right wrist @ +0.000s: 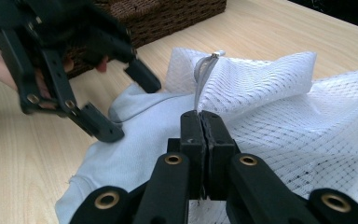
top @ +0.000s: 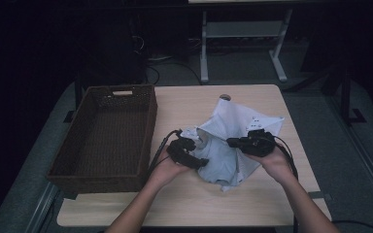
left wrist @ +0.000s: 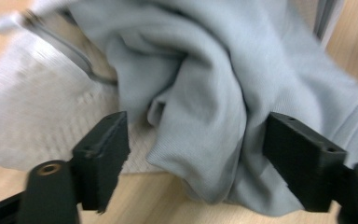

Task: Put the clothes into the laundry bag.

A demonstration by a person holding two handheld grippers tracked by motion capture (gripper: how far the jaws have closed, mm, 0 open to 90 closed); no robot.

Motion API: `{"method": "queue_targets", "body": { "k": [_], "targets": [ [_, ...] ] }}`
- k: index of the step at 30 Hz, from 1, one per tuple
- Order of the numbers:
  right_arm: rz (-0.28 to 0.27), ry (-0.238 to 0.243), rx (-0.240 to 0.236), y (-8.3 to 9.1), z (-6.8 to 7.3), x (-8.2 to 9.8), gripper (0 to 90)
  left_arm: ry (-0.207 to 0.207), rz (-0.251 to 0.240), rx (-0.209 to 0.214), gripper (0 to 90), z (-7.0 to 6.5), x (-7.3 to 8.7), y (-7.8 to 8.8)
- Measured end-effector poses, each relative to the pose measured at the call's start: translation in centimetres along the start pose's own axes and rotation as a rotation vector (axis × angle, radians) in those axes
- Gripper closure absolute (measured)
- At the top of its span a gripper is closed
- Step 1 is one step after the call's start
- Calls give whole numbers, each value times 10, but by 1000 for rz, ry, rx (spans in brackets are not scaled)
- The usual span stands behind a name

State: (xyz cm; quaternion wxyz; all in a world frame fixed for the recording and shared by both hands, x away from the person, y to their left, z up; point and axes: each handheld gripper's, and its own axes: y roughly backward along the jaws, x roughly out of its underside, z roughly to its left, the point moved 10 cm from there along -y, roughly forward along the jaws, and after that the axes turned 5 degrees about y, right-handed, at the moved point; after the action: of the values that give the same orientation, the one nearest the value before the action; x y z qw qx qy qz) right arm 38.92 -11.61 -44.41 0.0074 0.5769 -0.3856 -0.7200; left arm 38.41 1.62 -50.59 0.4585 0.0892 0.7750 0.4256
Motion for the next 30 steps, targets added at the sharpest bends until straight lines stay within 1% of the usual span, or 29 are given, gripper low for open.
{"method": "queue_targets", "body": {
  "k": [1,2,4,6,7,8,9,10,11,12,13,16,17,18,22,23,26,30],
  "targets": [
    [0,1,0,0,0,0,877,-6,32,5,291,1,5,-3],
    [0,2,0,0,0,0,878,-11,40,7,333,1,6,-5],
    [0,4,0,0,-1,0,877,-2,62,22,405,1,11,-9],
    [1,4,2,0,-1,1,878,3,63,30,386,2,11,-8],
    [2,3,4,1,-1,1,877,9,54,31,376,3,10,-6],
    [3,3,7,1,-2,2,878,13,46,30,374,4,9,-3],
    [2,2,8,2,-3,2,877,17,40,29,391,5,7,0],
    [0,3,9,2,-3,2,877,24,24,32,434,5,5,4],
    [2,4,11,3,-4,2,878,19,18,32,489,7,4,7],
    [1,2,10,3,-4,2,877,24,10,31,539,7,3,8],
    [1,2,10,3,-4,2,878,23,6,31,578,9,3,10],
    [2,6,10,3,-4,2,877,25,8,27,780,10,3,11],
    [2,7,9,2,-3,2,877,23,0,22,807,11,2,11],
    [4,8,7,2,-3,2,878,26,-13,20,822,10,0,12],
    [5,13,2,1,0,2,877,15,-97,7,837,8,-18,22],
    [5,11,0,1,0,1,877,18,-117,6,837,7,-22,24],
    [3,20,-5,0,3,-1,877,13,-140,7,838,4,-33,23],
    [-17,28,-11,2,7,-9,878,9,-173,-1,839,0,-48,15]
  ]
}}
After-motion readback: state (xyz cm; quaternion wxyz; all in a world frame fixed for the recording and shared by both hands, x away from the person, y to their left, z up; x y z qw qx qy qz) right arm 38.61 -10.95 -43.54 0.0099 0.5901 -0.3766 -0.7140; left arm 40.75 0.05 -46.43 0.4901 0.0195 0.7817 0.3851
